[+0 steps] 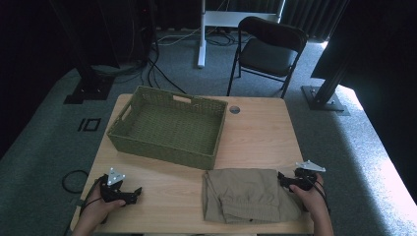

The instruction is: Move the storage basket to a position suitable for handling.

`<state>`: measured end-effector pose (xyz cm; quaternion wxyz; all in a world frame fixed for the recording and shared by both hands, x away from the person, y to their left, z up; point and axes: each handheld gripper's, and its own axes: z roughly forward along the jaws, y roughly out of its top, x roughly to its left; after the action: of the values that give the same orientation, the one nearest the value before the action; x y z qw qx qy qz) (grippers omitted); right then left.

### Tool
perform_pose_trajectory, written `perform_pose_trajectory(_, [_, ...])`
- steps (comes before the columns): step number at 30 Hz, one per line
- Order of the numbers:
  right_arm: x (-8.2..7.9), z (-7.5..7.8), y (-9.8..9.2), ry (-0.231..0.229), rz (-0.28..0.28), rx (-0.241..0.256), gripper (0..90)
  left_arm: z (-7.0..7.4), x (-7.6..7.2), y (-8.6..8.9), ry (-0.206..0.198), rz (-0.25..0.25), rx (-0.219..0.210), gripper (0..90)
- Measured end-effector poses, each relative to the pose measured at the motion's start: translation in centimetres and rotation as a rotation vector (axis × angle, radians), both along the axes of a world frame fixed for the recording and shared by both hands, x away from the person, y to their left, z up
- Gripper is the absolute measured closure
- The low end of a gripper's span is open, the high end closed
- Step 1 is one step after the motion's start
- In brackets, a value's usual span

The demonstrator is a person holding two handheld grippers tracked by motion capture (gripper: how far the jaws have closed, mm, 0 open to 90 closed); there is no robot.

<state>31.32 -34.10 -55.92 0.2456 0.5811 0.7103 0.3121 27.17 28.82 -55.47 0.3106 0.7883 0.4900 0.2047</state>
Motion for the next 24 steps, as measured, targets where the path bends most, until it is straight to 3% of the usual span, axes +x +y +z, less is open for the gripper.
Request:
perform_pose_trajectory(9, [0.3,0.0,0.0,0.002,-0.01,0.001,11.5,0.1,0.1,0.6,-0.014,-0.027,-0.007,1.1])
perform_pose_trajectory(13, [0.6,0.1,0.0,0.003,-0.017,0.002,11.5,0.3,0.5,1.1,-0.018,-0.028,-0.039,1.1])
perform_pose_trajectory(24, [1.5,2.1,0.4,-0.058,-0.021,0.015,11.5,0.6,1.6,2.3,-0.018,-0.007,-0.048,1.2])
